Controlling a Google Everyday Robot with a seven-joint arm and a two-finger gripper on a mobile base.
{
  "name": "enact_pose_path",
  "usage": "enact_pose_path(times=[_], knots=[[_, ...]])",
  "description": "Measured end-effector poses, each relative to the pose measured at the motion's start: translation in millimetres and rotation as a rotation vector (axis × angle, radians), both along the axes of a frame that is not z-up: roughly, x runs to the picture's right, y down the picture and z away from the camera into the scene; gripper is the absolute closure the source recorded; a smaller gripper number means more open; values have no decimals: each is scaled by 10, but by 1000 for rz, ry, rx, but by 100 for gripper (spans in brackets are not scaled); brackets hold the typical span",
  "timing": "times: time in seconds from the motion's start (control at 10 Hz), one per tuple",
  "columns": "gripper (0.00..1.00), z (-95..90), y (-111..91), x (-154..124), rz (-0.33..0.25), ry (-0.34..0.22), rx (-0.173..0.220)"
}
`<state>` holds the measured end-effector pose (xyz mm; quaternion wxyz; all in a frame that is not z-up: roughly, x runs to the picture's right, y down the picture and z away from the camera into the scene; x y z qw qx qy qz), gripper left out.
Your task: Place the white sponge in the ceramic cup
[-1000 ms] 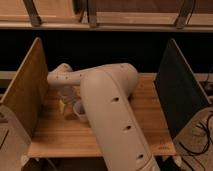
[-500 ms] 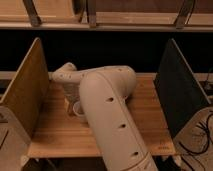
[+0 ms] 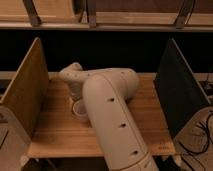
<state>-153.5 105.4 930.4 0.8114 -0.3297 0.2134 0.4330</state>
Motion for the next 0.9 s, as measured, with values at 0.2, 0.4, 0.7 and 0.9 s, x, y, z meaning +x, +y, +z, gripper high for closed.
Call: enact_pose_path(times=[0.2, 0.4, 0.7, 0.9], knots=[[55, 13, -12, 8, 2, -9, 1], [77, 20, -29, 12, 1, -17, 9], [100, -59, -324, 52, -1, -20, 92], [100, -223, -685, 115, 0, -13, 189]])
